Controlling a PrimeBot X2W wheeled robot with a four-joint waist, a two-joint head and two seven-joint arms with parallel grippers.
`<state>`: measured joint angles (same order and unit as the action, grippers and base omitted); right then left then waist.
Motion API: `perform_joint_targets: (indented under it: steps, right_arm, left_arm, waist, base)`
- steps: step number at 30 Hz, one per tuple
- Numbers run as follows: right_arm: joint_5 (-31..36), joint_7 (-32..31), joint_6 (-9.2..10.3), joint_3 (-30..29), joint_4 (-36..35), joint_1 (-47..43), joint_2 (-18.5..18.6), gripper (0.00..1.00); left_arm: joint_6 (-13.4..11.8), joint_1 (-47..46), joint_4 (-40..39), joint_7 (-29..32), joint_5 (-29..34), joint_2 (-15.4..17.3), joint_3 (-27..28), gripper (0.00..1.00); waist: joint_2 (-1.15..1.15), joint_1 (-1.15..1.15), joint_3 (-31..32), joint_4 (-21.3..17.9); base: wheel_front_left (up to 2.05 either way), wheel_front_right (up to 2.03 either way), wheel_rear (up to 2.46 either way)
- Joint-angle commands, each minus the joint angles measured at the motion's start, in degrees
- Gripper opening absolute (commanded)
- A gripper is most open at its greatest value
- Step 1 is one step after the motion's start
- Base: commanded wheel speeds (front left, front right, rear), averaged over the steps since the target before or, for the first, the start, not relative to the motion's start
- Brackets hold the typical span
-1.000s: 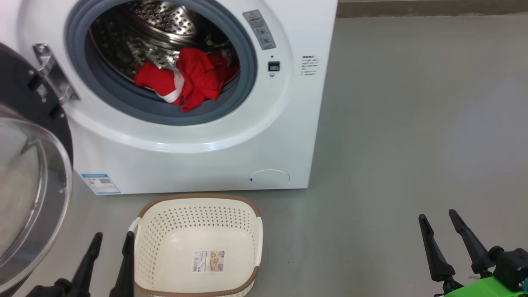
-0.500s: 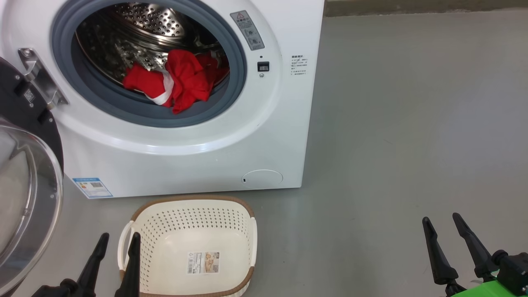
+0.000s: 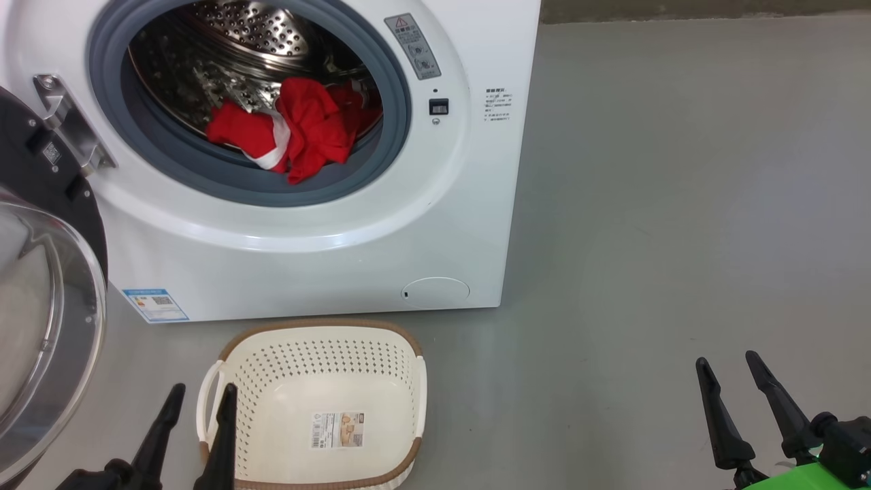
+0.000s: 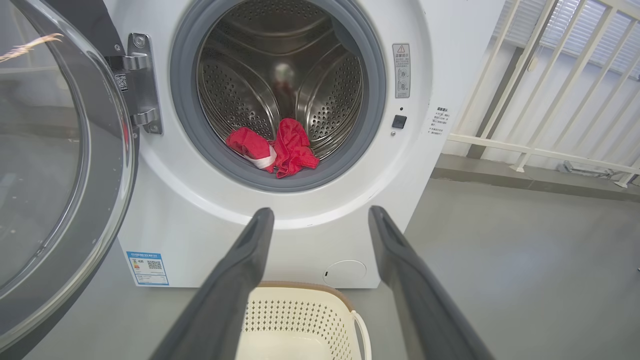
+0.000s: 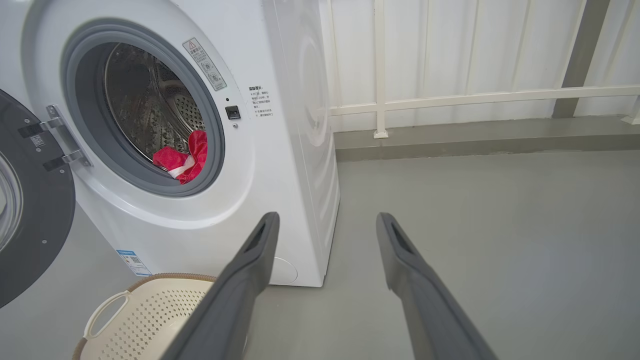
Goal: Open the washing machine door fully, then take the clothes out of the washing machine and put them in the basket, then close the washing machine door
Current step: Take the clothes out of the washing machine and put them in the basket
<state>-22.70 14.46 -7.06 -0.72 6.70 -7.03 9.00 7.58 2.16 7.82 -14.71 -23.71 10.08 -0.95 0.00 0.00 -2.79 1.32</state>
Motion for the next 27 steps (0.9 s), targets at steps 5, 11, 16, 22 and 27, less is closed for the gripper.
perform_joint_targets:
  steps: [5,11,16,22,27]
  right_arm:
    - [0.72,0.54,-0.43,1.33,-1.45,1.68,1.03,1.00]
    - [0.75,0.54,-0.43,1.26,-1.44,1.97,0.90,1.00]
    - [0.86,0.54,-0.43,1.53,-1.50,2.13,0.76,1.00]
    - [0.86,0.54,-0.43,1.49,-1.61,2.16,0.70,1.00]
    - [0.86,0.54,-0.43,1.48,-1.63,2.13,0.69,1.00]
  left_arm:
    - [-0.09,-2.20,-1.67,-0.29,-1.76,1.75,0.77,1.00]
    - [-0.09,-2.49,-2.01,-0.29,-2.45,2.20,0.41,1.00]
    - [-0.09,-2.69,-2.14,-0.29,-2.48,2.27,0.44,1.00]
    - [-0.09,-2.85,-1.63,-0.29,-2.38,2.16,0.74,1.00]
    - [-0.09,-2.96,-1.00,-0.29,-2.26,2.09,0.22,1.00]
  waist:
    - [0.00,0.00,-0.02,0.04]
    - [0.00,0.00,-0.40,0.09]
    - [0.00,0.00,-0.64,0.05]
    - [0.00,0.00,-0.80,0.10]
    - [0.00,0.00,-0.92,0.32]
  base:
    - [0.15,-0.15,0.00]
    - [0.87,-0.87,0.00]
    - [1.45,-1.45,0.00]
    - [1.43,-1.43,0.00]
    - [0.91,-0.91,0.00]
